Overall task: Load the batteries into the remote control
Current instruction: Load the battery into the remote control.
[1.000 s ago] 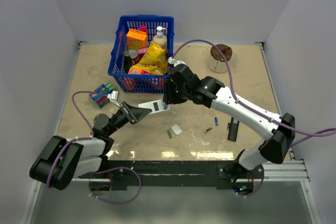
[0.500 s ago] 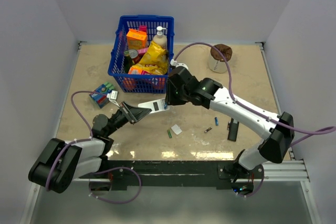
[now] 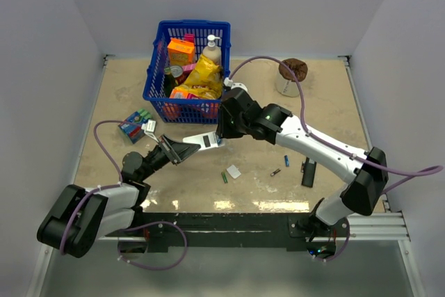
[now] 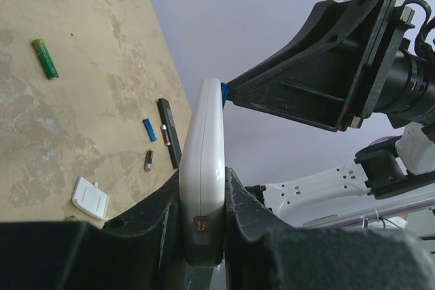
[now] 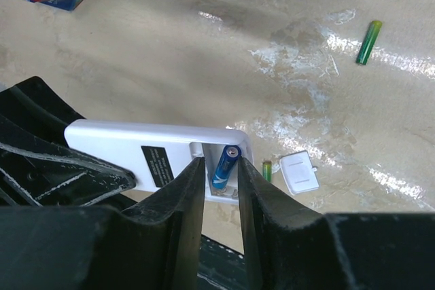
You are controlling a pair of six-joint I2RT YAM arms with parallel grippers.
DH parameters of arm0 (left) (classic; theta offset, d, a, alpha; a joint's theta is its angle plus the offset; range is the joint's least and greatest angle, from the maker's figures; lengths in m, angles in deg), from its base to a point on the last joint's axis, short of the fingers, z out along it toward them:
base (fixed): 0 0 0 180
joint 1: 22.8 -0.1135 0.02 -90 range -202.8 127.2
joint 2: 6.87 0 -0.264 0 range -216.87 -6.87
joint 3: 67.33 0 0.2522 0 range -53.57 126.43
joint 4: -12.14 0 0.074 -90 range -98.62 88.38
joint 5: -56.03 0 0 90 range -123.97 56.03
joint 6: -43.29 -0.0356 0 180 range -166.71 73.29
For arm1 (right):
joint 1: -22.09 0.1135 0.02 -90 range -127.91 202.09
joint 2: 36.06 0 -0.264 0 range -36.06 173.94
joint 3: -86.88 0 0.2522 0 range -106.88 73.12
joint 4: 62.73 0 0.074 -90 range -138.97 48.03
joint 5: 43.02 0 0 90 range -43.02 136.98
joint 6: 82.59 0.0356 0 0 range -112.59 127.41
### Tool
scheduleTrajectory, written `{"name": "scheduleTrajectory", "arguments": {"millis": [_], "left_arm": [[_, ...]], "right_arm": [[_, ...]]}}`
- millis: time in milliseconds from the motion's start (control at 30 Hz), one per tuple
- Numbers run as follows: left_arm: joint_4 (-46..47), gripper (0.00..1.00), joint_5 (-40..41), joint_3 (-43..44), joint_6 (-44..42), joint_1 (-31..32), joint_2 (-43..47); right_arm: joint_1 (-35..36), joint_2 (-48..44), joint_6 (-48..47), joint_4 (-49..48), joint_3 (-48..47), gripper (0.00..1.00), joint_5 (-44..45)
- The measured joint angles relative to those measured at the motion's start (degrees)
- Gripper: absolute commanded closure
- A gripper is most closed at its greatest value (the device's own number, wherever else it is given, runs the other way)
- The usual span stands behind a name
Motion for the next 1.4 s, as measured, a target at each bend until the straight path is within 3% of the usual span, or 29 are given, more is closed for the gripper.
{"name": "scheduleTrajectory", "arguments": {"millis": [867, 1400], "left_arm": [[-0.09, 1.0, -0.48, 0.0, 0.02, 0.0, 0.02], [-2.16, 1.0, -0.48, 0.0, -0.15, 0.0, 0.0]], "right_arm": [[1.29, 1.03, -4.96, -1.57, 0.0, 1.0, 0.46], [1.7, 1.86, -5.88, -3.17, 1.95, 1.0, -0.26]]}}
